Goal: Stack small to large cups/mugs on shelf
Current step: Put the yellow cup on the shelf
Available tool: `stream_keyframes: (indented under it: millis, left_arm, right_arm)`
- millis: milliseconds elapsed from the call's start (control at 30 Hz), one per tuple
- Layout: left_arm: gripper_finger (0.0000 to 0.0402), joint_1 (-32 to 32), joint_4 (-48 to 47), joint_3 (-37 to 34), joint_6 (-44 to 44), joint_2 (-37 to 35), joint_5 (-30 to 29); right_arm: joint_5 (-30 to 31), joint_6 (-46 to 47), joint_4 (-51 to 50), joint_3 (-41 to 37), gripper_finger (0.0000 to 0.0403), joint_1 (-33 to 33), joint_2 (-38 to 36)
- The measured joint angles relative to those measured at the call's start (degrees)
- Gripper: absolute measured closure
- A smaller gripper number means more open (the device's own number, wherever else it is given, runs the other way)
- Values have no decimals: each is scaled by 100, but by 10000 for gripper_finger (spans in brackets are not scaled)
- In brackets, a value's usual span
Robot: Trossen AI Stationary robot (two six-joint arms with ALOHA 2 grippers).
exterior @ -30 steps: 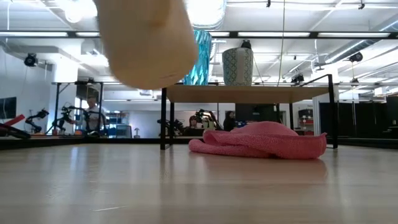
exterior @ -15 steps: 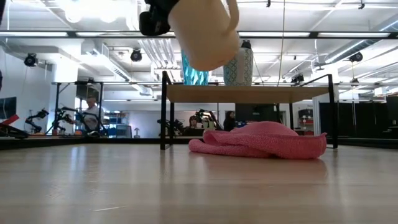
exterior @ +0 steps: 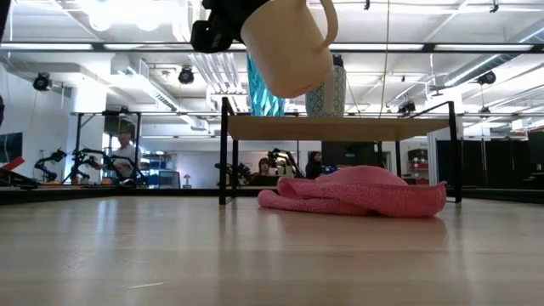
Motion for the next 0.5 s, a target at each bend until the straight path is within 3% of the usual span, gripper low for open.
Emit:
stream_keyframes:
  millis: [200, 500]
  left_arm:
    - [401, 40, 6, 161, 2, 0, 6]
    - [401, 76, 20, 273, -103, 0, 19]
  right_arm:
    - [1167, 598, 119, -382, 346, 386, 0]
    - [1600, 1096, 165, -844, 346, 579, -1]
